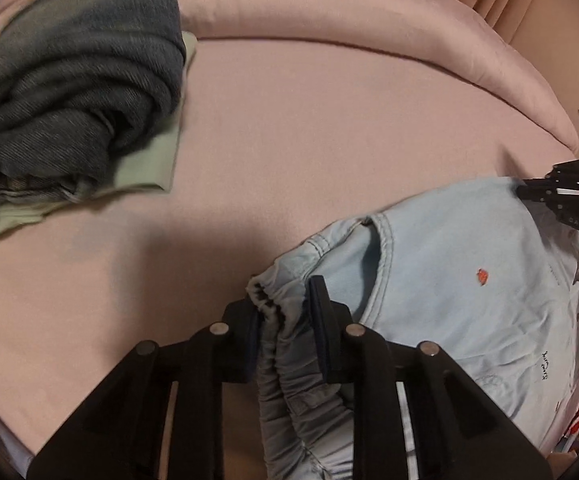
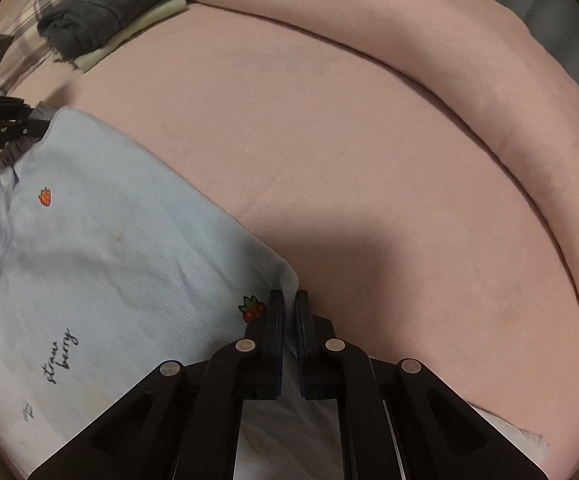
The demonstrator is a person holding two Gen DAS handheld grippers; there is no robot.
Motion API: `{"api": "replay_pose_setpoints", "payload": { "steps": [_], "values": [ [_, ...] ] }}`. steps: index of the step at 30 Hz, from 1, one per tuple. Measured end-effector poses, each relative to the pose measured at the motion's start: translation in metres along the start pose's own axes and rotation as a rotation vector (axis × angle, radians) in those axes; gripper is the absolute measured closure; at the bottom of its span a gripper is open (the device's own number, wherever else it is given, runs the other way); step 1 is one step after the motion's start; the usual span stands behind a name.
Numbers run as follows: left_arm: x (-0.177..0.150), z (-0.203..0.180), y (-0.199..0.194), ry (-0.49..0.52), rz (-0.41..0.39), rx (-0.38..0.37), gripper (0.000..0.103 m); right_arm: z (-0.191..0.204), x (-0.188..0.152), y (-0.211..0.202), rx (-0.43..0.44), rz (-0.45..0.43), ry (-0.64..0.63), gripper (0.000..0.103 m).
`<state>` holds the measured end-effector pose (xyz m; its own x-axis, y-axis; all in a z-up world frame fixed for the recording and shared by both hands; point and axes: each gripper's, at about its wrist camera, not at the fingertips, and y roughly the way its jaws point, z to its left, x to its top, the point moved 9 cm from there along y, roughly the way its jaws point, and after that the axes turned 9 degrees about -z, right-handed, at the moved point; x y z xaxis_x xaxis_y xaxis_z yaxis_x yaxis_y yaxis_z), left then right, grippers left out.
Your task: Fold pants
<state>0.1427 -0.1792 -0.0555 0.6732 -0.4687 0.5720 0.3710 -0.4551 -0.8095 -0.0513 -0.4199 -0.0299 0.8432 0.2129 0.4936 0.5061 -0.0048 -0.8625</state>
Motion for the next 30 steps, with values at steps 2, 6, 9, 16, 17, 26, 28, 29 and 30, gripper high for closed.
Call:
{"api": "replay_pose_setpoints", "payload": {
  "steps": [2, 6, 9, 16, 17, 26, 28, 29, 30],
  "values": [
    [0.003, -0.004, -0.014, 0.011, -0.047, 0.005, 0.084, 0.005, 0.004, -0.024, -0.028, -0.047, -0.020, 0.097],
    [0.009, -0.016, -0.054, 0.032, -0.154, -0.005, 0.084, 0.008, 0.003, -0.076, -0.070, -0.147, -0.038, 0.097],
    [0.007, -0.028, -0.088, 0.080, -0.232, -0.004, 0.085, 0.020, 0.001, -0.118, -0.106, -0.220, -0.078, 0.097],
    [-0.037, -0.052, -0.174, 0.247, -0.394, 0.027, 0.087, 0.083, -0.028, -0.204, -0.165, -0.355, -0.181, 0.097],
    [-0.047, -0.057, -0.183, 0.271, -0.405, 0.032, 0.087, 0.086, -0.030, -0.208, -0.160, -0.360, -0.195, 0.097],
    [-0.178, -0.057, -0.163, 0.317, -0.292, 0.071, 0.088, 0.174, -0.156, -0.167, -0.019, -0.157, -0.305, 0.097],
    [-0.189, -0.055, -0.151, 0.310, -0.274, 0.081, 0.088, 0.182, -0.173, -0.137, -0.024, -0.093, -0.321, 0.097],
    [-0.191, -0.056, -0.149, 0.314, -0.281, 0.088, 0.088, 0.183, -0.174, -0.131, -0.028, -0.083, -0.321, 0.097],
    [-0.190, -0.057, -0.150, 0.317, -0.291, 0.094, 0.088, 0.182, -0.173, -0.122, -0.033, -0.075, -0.313, 0.097]
  ]
}}
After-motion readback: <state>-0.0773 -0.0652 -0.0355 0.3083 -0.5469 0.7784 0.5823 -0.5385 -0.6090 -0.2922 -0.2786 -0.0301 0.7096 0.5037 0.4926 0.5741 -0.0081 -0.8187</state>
